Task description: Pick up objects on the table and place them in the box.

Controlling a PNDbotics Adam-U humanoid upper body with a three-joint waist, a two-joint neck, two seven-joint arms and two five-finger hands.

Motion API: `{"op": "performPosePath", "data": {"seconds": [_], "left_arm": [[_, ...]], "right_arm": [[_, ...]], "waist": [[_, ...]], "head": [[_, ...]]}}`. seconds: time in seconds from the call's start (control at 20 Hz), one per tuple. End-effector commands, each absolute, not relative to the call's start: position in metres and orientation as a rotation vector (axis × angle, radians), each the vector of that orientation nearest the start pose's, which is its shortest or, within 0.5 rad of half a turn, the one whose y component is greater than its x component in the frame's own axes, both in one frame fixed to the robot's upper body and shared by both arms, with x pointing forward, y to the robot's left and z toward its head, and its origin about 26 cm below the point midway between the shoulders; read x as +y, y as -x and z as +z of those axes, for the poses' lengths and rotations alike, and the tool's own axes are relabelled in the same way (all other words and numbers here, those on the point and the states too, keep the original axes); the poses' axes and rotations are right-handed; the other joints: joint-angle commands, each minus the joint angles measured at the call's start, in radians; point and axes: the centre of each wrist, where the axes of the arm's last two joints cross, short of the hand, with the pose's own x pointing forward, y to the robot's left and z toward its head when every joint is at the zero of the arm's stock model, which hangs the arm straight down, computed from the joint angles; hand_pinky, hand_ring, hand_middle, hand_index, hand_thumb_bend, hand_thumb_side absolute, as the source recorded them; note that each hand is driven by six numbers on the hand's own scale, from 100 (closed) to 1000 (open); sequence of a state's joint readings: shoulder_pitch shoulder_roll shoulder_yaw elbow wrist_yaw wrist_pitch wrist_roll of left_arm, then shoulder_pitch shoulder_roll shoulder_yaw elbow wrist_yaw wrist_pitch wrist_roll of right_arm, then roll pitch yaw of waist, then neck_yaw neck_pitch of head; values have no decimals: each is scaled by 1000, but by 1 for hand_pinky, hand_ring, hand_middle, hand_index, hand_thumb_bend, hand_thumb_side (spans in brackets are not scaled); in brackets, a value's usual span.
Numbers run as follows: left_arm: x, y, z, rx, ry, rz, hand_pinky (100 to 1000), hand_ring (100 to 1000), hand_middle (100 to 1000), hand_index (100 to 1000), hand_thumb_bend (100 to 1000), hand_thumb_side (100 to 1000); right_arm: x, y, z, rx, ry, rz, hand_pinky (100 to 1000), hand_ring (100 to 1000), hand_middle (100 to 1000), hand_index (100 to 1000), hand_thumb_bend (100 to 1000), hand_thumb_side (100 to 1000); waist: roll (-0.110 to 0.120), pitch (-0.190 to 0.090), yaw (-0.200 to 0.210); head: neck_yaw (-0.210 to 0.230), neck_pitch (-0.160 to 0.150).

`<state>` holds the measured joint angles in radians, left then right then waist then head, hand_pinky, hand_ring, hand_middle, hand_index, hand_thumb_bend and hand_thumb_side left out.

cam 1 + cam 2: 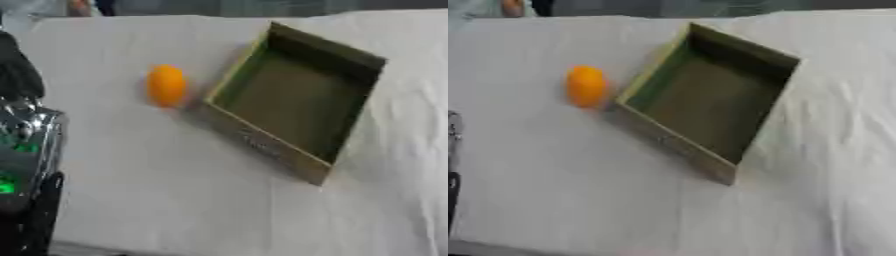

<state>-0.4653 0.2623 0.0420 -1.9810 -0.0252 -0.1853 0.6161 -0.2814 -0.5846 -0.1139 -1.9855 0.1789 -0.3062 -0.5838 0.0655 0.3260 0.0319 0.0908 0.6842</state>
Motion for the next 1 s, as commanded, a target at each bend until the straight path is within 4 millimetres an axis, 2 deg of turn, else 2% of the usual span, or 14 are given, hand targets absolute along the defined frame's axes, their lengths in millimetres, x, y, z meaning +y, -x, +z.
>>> {"op": "performPosePath", "data": {"seconds": [0.05,0.5,0.65,0.8,1.0], "left_arm": [[247,-311,252,3480,421,-612,714,741,685,869,145,1000],[247,-311,252,3483,422,-606,714,741,684,869,143,1000],[248,-311,255,3501,472,-556,712,739,678,869,138,1000],[252,-312,266,3518,616,-426,710,737,675,870,139,985],[257,-316,288,3471,929,-104,708,734,666,872,141,956]], "right_arm": [[-327,-290,246,3273,-995,-52,763,846,816,896,100,608],[-327,-290,246,3273,-999,-53,764,846,816,896,100,608],[-327,-289,246,3272,-1001,-55,764,846,816,896,100,606],[-328,-289,245,3273,-1006,-57,764,846,816,896,100,610],[-328,-289,244,3273,-1014,-62,765,846,816,897,100,611]], "waist": [[-3,-21,-1],[-1,-19,-3],[-2,-19,-3],[-3,-21,-3],[-4,-25,-6]], "head": [[1,3],[-15,-6],[-31,-10],[-51,-10],[-72,-5]]}}
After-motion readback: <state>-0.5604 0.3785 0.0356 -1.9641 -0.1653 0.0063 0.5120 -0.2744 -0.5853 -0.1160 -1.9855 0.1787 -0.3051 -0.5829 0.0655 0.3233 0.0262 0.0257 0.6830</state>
